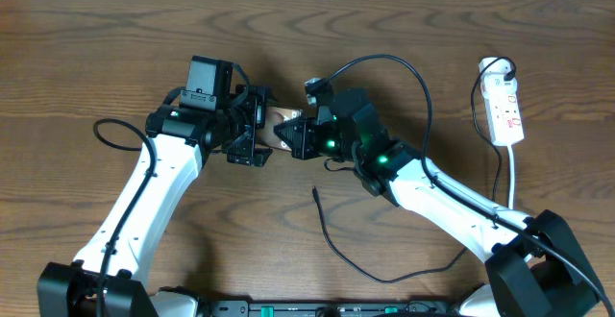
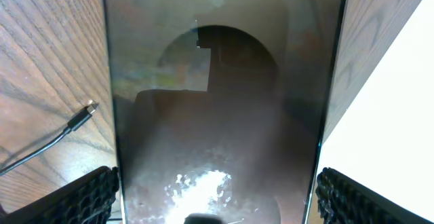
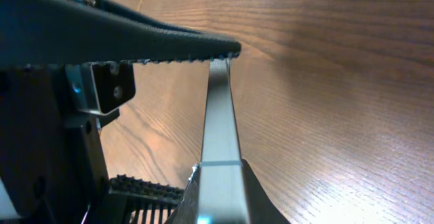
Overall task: Plug charger to phone and switch on socket
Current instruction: 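Grasp the box edge with the right gripper, open the left gripper, then regrasp the box's other end with the left gripper, holding it between both, then open the right gripper and swing the phone left with the left gripper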
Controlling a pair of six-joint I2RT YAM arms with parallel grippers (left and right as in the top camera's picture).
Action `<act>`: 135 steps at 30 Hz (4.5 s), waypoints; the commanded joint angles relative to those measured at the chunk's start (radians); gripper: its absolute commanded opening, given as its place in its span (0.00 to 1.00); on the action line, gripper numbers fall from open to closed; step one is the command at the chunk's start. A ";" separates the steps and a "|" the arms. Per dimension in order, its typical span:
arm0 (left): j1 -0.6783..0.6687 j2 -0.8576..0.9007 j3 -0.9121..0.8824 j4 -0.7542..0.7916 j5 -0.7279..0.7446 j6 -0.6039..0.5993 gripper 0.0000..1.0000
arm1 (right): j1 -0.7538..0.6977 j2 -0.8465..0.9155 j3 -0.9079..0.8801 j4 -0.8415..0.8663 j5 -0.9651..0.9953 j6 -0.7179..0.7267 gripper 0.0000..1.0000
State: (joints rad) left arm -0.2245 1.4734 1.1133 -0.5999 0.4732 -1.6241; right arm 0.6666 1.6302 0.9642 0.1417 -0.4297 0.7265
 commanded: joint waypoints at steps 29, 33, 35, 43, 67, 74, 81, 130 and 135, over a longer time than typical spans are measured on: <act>0.273 0.059 -0.121 0.606 0.579 0.448 0.95 | -0.234 0.005 0.016 0.087 0.045 0.520 0.01; 0.273 0.097 -0.178 0.797 0.629 0.384 0.95 | -0.234 0.005 0.016 0.180 0.096 0.603 0.01; 0.273 0.102 -0.199 0.885 0.629 0.348 0.96 | -0.234 0.005 0.016 0.199 0.103 0.653 0.01; 0.271 0.103 -0.215 1.029 0.614 0.279 0.96 | -0.230 0.005 0.016 0.236 0.124 0.857 0.01; 0.271 0.103 -0.215 1.088 0.480 0.268 0.96 | -0.058 0.005 0.016 0.428 0.143 1.035 0.01; 0.271 0.103 -0.215 1.088 0.437 0.227 0.95 | -0.024 0.005 0.016 0.431 0.144 1.043 0.01; 0.271 0.103 -0.215 1.088 0.418 0.207 0.95 | -0.003 0.005 0.016 0.431 0.144 1.043 0.01; 0.238 0.103 -0.215 1.089 0.370 0.121 0.07 | 0.055 0.005 0.016 0.416 0.229 1.038 0.11; 0.238 0.103 -0.215 1.089 0.363 0.122 0.07 | 0.054 0.005 0.016 0.416 0.230 1.038 0.78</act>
State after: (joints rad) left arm 0.0166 1.5787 0.9035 0.4770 0.8368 -1.5036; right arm 0.7105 1.6375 0.9642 0.5549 -0.1936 1.7718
